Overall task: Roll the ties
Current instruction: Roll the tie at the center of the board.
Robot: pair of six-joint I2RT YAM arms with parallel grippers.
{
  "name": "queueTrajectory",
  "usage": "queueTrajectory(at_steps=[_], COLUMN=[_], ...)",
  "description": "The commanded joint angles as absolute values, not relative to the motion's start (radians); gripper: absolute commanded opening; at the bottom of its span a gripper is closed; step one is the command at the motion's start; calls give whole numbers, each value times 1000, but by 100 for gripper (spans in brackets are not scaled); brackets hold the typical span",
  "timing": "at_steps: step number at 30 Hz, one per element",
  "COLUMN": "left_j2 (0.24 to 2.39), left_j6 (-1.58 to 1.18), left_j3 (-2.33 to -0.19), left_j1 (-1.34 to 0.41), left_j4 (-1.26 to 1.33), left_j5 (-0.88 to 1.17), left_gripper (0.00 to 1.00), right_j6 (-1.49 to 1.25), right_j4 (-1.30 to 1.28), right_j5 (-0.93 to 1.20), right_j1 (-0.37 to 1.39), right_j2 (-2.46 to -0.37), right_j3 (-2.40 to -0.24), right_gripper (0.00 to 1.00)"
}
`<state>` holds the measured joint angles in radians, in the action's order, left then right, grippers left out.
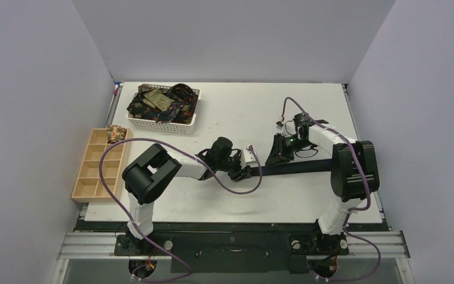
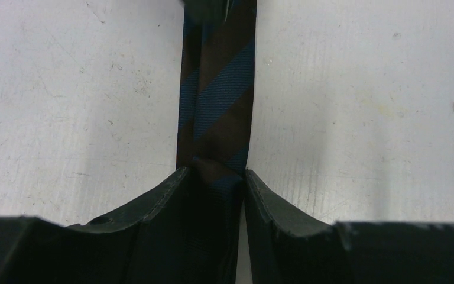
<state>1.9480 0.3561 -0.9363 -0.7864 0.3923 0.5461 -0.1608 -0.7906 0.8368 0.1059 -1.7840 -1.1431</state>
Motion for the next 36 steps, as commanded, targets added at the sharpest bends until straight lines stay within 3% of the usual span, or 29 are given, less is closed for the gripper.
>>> queueTrajectory(at_steps=[1,8,36], left_j2=[2001,2003,1992], left_j6=[317,322,305], left_j3=[-903,-908,-896], left_j1=[-779,-781,-782], left_j4=[283,280,285], left_j5=[498,494,474], left_gripper=[35,35,35], right_j6=[-391,-529,-596], right_j4=[-504,-336,-290], right_j5=[902,868,900], right_j1=[215,298,352], right_j2=[-1790,-1826,-1773], right_j3=[-1128,-1100,-975], right_gripper=[13,13,9])
